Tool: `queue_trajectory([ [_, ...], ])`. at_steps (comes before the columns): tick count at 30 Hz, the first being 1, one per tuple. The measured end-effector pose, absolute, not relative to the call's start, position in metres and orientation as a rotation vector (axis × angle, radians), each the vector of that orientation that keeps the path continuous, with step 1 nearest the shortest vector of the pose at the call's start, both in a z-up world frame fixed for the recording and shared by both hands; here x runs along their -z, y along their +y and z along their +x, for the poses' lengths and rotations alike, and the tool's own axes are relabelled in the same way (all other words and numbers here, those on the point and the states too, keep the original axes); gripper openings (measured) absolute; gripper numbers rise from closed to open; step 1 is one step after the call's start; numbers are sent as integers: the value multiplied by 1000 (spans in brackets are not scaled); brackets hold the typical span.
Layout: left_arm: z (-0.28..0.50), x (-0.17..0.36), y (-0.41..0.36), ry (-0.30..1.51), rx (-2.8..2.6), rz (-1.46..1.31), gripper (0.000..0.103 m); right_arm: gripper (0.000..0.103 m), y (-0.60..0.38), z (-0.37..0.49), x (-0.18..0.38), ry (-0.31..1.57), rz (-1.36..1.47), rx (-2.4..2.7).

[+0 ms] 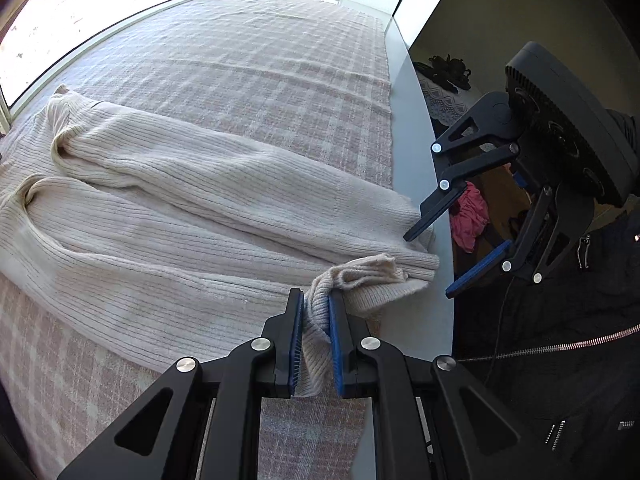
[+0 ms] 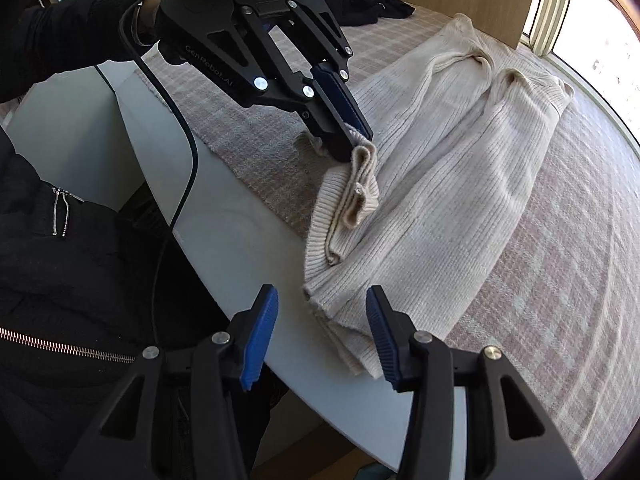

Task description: Fold clothes

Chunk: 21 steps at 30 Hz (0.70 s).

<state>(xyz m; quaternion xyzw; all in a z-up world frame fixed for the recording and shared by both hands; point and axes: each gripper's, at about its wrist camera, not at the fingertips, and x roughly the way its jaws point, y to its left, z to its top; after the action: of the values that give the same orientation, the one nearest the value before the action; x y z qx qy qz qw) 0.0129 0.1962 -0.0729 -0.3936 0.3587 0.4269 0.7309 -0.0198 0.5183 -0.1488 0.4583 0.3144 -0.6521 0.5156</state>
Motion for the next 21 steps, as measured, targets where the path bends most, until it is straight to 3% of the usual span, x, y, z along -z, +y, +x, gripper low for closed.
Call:
queue_trajectory([
  [8,5,75,197,770,-913,-886,11,45,503,-28,157,793,1148,1649],
  [10,8,72,189,778,-884,-857,12,30,500,-34,158,783,1174,1665],
  [13,11,67,176,794,-850,-809,14,15,497,-47,158,738,1231,1680],
  [16,15,65,161,818,-829,-753,25,15,499,-59,156,696,1274,1668],
  [21,29,66,135,930,-780,-611,25,15,502,-76,155,643,1331,1647],
])
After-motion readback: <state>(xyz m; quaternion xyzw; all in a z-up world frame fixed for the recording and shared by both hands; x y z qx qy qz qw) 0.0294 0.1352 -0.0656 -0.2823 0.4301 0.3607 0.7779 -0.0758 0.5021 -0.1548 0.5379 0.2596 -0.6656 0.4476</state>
